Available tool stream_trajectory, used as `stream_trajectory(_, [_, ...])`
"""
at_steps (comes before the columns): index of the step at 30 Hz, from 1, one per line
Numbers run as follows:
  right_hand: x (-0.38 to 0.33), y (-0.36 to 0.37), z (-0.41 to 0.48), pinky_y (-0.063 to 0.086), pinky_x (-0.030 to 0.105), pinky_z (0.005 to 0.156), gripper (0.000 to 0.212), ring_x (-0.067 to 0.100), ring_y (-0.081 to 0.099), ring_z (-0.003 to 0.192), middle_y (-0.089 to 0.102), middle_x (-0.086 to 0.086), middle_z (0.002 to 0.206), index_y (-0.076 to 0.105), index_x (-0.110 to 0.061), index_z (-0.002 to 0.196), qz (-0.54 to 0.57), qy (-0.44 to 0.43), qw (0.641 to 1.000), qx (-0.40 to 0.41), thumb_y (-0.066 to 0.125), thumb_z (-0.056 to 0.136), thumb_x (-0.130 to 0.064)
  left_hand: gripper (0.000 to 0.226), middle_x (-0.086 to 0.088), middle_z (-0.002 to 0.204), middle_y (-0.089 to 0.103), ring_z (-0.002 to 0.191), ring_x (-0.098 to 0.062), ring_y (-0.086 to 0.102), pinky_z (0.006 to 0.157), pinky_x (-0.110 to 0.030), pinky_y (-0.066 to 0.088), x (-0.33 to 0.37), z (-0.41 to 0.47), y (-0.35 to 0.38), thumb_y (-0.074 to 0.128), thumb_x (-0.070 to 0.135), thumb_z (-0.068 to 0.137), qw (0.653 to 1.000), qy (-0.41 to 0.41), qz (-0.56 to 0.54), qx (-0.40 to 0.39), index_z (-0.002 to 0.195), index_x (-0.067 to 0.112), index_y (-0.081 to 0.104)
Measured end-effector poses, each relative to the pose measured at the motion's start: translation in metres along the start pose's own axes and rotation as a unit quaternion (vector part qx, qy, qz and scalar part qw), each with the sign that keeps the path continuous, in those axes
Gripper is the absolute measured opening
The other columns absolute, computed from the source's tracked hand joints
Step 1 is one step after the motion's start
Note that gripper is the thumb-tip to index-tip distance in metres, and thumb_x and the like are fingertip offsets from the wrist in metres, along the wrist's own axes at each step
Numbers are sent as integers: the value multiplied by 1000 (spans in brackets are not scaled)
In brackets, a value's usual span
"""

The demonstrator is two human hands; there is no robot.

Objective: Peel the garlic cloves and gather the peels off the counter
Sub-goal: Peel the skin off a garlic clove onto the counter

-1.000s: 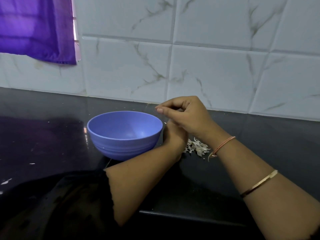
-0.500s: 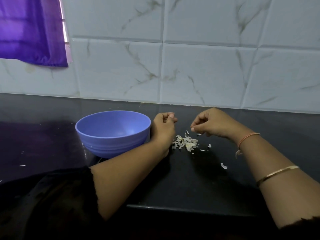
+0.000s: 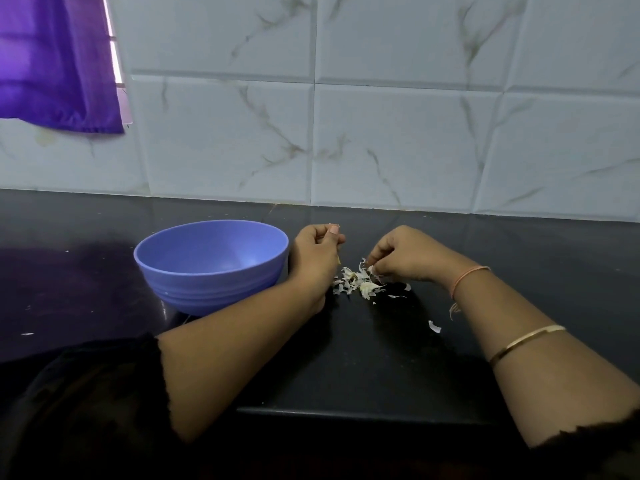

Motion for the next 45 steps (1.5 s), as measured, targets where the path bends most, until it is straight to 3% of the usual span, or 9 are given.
stream_trajectory(6, [3, -3, -2, 47, 19, 59, 24, 10, 49, 62, 51, 4, 68, 66, -9, 90, 222, 14, 974, -44, 47, 89, 5, 10, 6, 78, 59, 66, -6, 50, 66, -26, 46, 2, -2, -1, 51, 20, 94, 1000, 1, 11, -5, 89, 15, 57])
stream_trajectory(15, [1, -5, -2, 58, 22, 62, 6, 11, 66, 57, 65, 11, 69, 63, 4, 86, 385, 14, 923, -28, 62, 80, 4, 11, 8, 80, 60, 72, -3, 53, 64, -21, 47, 6, -6, -2, 52, 22, 94, 999, 4, 25, -25, 95, 14, 60])
stream_trajectory(19, [3, -5, 0, 56, 21, 58, 8, 9, 63, 52, 63, 11, 68, 64, 4, 86, 309, -2, 950, 39, 66, 80, 1, 11, 6, 79, 60, 66, -4, 51, 61, -20, 46, 6, -7, -3, 53, 23, 94, 999, 1, 27, -21, 88, 16, 60])
stream_trajectory(23, [2, -15, 6, 49, 26, 66, 11, 13, 53, 59, 59, 2, 66, 63, -16, 72, 118, -81, 963, 227, 67, 82, -12, 17, 5, 78, 58, 64, -5, 49, 58, -19, 44, 6, -7, -3, 52, 23, 94, 1000, 3, 27, -15, 79, 20, 57])
stream_trajectory(27, [-3, -20, 3, 32, 3, 58, 7, 3, 46, 66, 50, 0, 88, 64, -13, 81, 15, -126, 939, 319, 59, 86, -13, 18, 4, 79, 59, 69, -6, 51, 65, -24, 47, 6, -5, -3, 52, 23, 94, 1000, 4, 30, -8, 77, 22, 57])
stream_trajectory(36, [-7, -16, 1, 38, 23, 63, 11, 14, 51, 71, 59, -3, 74, 66, -9, 84, 19, -87, 957, 277, 56, 87, -13, 19, 4, 76, 58, 67, -7, 50, 64, -24, 45, 6, -5, -2, 50, 22, 95, 1000, 2, 24, -5, 76, 21, 57])
stream_trajectory(40, [-3, -5, 5, 39, 21, 54, 14, 25, 57, 73, 64, 11, 74, 66, 1, 76, -195, 39, 979, 32, 59, 82, -10, 17, 5, 78, 59, 65, -6, 50, 60, -21, 44, 5, -5, -2, 50, 22, 95, 1000, 0, 19, -4, 81, 18, 59])
stream_trajectory(43, [-5, 3, 5, 35, 21, 49, 22, 30, 54, 73, 55, 13, 64, 55, -3, 60, -249, 60, 967, 10, 57, 81, -7, 14, 4, 80, 59, 63, -5, 49, 57, -20, 43, 5, -6, -2, 50, 22, 95, 1000, -6, 14, -10, 87, 15, 60])
stream_trajectory(45, [-5, 3, 4, 43, 26, 57, 15, 29, 57, 71, 61, 16, 71, 64, 2, 69, -145, 50, 988, 13, 60, 81, -7, 13, 5, 79, 59, 62, -5, 49, 56, -20, 44, 5, -6, -2, 51, 21, 94, 1000, -5, 14, -13, 88, 14, 60])
Point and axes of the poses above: each hand's wrist, its own z-axis towards the middle knuckle, its own y-axis out of the palm, x = y × z, the point moved 1 cm from there along z, towards the middle knuckle
